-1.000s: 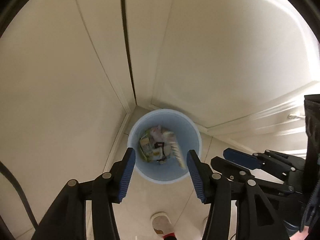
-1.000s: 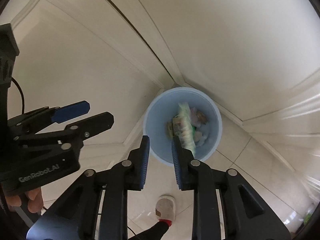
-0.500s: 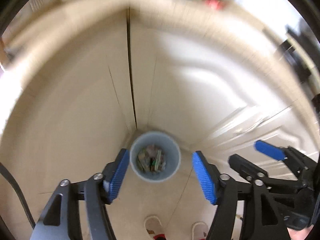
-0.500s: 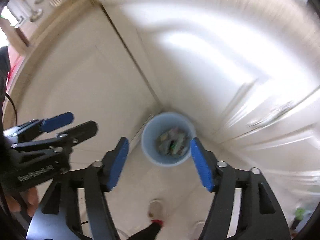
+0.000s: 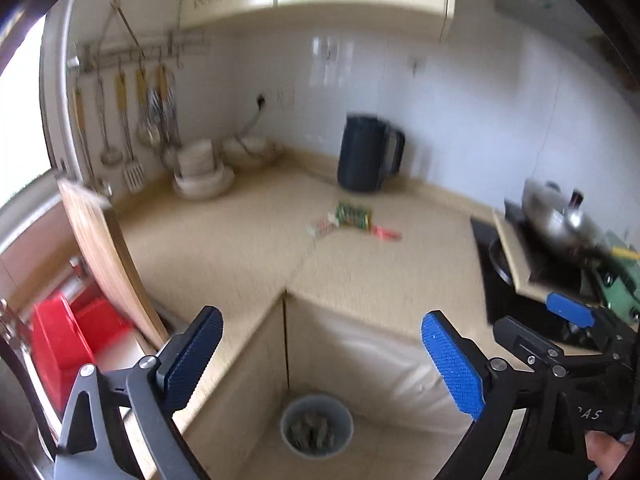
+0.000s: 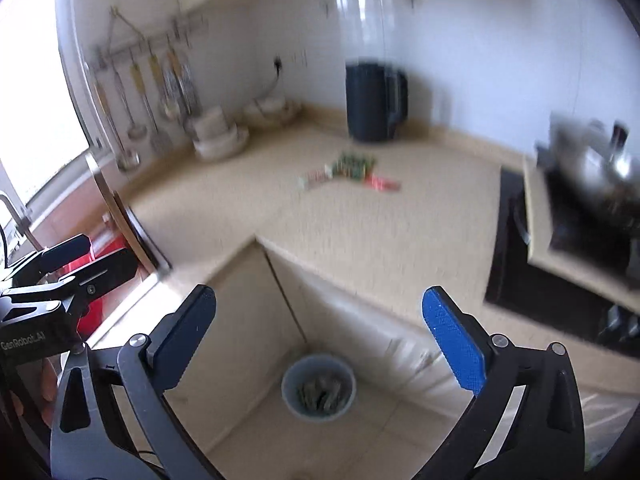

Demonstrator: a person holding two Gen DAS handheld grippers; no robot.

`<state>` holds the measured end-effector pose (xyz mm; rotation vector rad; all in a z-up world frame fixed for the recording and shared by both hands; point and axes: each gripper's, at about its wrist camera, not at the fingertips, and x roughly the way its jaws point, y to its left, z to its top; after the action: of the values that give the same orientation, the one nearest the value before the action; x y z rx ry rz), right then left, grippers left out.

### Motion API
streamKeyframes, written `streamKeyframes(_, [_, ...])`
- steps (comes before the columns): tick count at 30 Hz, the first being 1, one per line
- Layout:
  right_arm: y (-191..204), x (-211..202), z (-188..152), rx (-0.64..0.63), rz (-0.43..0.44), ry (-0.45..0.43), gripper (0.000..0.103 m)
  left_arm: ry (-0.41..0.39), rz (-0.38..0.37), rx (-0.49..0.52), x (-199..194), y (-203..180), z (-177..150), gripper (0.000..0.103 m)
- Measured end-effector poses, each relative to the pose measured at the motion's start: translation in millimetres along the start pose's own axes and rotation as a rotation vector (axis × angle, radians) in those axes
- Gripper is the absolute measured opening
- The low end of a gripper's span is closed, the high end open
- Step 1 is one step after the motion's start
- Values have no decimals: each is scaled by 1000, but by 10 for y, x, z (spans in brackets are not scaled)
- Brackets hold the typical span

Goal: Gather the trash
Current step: 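Raise both open tools back toward the remaining wrappers on the counter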

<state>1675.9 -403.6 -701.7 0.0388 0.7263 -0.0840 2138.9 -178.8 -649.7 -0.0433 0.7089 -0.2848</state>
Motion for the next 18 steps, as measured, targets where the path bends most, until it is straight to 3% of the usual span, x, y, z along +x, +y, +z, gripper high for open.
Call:
streamKeyframes(4, [52, -204, 206, -14, -33, -64, 103, -36, -1, 0, -234, -15, 21, 102])
streamKeyframes(6, [45, -219, 340, -10, -38, -82, 103, -33, 2, 3, -156, -35, -33, 102])
streamKeyframes(9, [-43, -127, 434, -11, -47, -85, 103, -18, -1, 10, 239, -26, -69, 102])
streamKeyframes(11, [-136, 2, 490, -9, -54, -83, 103, 1, 5, 8, 735, -5, -51, 102])
streamKeyframes(18, [-535, 920, 760, 6, -55, -11, 103, 92, 52, 25, 2179, -16, 272, 102])
